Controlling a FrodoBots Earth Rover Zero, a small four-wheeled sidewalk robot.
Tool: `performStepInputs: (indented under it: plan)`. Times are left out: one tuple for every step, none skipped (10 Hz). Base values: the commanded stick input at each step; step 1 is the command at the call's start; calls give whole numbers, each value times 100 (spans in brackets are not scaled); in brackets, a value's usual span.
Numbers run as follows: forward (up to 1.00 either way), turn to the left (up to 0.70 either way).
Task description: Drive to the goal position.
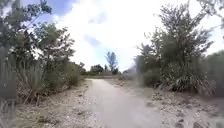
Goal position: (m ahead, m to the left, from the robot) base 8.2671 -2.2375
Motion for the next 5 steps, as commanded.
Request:
performStepInputs:
  plan:
    - [45, 0]
    - [45, 0]
    - [45, 0]
    - [45, 0]
    - [45, 0]
